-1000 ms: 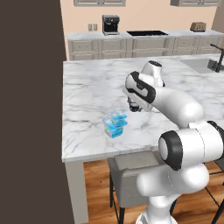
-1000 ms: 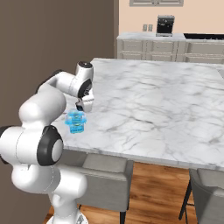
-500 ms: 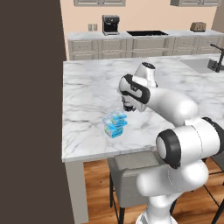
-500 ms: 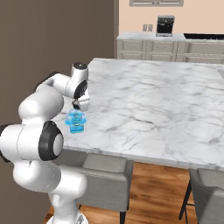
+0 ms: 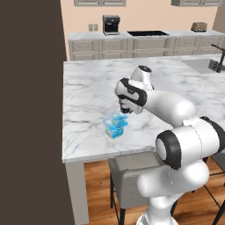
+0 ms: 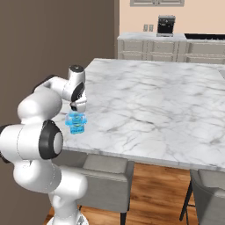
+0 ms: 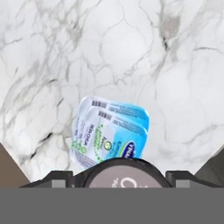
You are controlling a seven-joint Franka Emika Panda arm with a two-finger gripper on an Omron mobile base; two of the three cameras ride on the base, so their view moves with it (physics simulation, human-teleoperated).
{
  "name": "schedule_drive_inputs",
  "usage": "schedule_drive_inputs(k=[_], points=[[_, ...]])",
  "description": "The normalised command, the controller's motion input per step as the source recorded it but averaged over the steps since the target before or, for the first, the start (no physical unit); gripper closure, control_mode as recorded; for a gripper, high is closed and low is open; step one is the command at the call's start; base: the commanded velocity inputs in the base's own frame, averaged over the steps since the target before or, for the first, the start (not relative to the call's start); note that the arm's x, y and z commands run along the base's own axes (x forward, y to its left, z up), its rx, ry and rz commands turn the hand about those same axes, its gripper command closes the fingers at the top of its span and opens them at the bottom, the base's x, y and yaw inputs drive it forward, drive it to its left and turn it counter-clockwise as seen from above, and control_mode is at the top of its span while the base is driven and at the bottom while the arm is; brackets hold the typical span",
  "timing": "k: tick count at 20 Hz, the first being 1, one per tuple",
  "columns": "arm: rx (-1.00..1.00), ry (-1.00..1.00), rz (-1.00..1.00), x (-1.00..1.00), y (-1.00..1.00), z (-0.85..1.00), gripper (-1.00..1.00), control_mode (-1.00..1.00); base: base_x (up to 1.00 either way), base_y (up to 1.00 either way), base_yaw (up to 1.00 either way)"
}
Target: Stack the yogurt containers by placing the smaller containers on top of the larger containers.
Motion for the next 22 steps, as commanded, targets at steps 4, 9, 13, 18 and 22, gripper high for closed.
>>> schedule_drive_inputs(k=[4,9,13,18,22], points=[[0.0,0.0,-0.01,0.0,0.1,0.0,1.0,-1.0,0.0,0.0,0.0],[0.0,0.0,-0.02,0.0,0.05,-0.04,1.0,-1.0,0.0,0.0,0.0],[0.0,0.0,-0.02,0.01,0.05,-0.12,1.0,-1.0,0.0,0.0,0.0],[-0.01,0.0,-0.01,0.03,0.04,-0.11,1.0,-1.0,0.0,0.0,0.0],[0.0,0.0,-0.01,0.03,0.0,-0.05,1.0,-1.0,0.0,0.0,0.0]])
